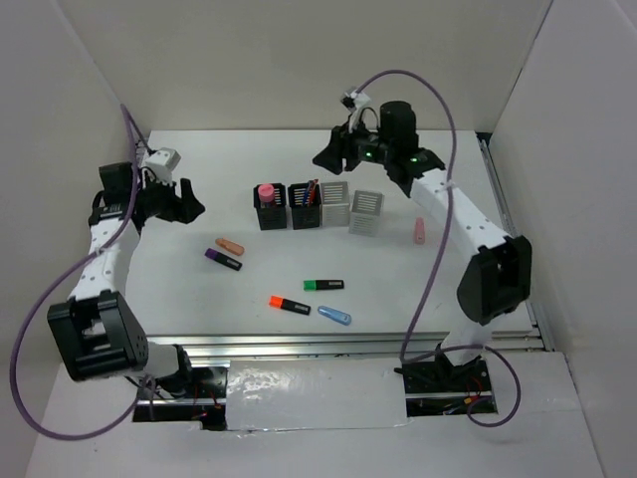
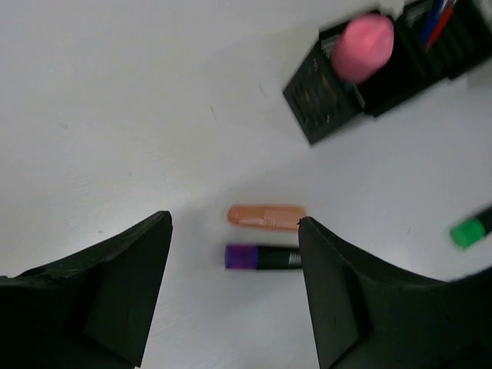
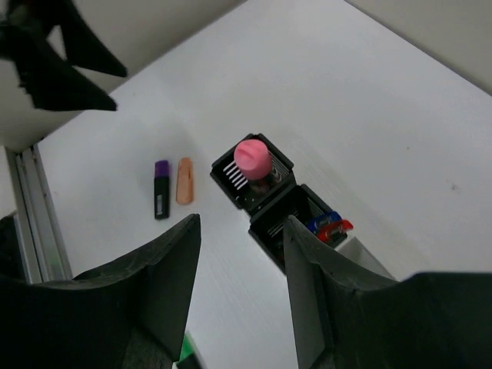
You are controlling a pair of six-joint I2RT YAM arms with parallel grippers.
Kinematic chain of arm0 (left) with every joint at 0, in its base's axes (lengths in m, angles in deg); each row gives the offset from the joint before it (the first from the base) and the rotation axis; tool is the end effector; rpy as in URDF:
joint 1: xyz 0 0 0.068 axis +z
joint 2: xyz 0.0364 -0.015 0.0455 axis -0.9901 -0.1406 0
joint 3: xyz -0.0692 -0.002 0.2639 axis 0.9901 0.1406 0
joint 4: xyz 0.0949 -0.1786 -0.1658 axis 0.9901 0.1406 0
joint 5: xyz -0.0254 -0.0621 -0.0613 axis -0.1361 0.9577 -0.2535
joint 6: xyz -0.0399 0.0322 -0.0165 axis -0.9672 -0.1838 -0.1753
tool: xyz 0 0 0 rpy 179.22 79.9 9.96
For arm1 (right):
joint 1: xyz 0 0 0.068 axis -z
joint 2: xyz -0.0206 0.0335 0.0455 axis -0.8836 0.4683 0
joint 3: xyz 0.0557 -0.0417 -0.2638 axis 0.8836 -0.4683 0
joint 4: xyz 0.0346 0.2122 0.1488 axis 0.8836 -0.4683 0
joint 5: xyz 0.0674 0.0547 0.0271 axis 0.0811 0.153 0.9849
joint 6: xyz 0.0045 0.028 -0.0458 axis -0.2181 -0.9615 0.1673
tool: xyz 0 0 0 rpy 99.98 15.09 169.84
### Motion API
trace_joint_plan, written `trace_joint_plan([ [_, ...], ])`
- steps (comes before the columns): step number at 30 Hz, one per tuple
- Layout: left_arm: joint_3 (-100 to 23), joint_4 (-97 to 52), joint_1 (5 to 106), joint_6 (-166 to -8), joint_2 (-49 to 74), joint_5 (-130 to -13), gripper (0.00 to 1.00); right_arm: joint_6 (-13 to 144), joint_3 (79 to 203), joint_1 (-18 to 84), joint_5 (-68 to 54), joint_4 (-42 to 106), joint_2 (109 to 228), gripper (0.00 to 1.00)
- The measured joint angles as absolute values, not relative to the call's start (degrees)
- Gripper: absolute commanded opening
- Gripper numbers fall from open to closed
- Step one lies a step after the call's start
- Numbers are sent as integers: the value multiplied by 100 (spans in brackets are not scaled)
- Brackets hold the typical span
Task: Sort the stationery into containers
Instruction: Place the pen in the storage box, then pick up the pen from the center of the board.
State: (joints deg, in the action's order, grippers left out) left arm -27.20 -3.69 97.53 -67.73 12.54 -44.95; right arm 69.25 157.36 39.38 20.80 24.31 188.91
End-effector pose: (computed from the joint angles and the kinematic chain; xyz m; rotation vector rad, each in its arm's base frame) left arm 0.2895 0.0601 0.3090 0.2050 2.0324 -0.3906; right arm 0.3806 0.1817 0.3623 -0.7541 1.7521 0.8857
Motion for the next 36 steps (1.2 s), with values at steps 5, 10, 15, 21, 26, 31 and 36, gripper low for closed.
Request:
trace_joint_plan([
  [5, -3925, 1003, 9554, -5073, -193, -4156, 76, 7692, 15247, 4458, 2583, 1683, 17639, 53],
  [10, -5603, 2868, 9386, -2952, -1828, -3649, 73, 8363, 14639, 5190, 2981, 883, 17051, 53],
  [15, -5614, 3281, 9200, -1899, -2263, -3730, 71, 8780, 14233, 5693, 3055, 225, 16808, 53],
  [21, -5131, 3169, 8577, -1029, -2219, -4156, 71, 8999, 14056, 5980, 3132, -111, 16435, 53],
  [26, -5018, 3067, 8387, -535, -2228, -4370, 70, 9045, 13940, 6115, 3193, -188, 16284, 53],
  [31, -5018, 3042, 8389, -80, -2340, -4493, 73, 9060, 13837, 6246, 3256, -334, 16251, 53],
  [36, -4993, 3027, 8378, 247, -2477, -4633, 75, 9060, 13837, 6476, 3254, -415, 16251, 52],
])
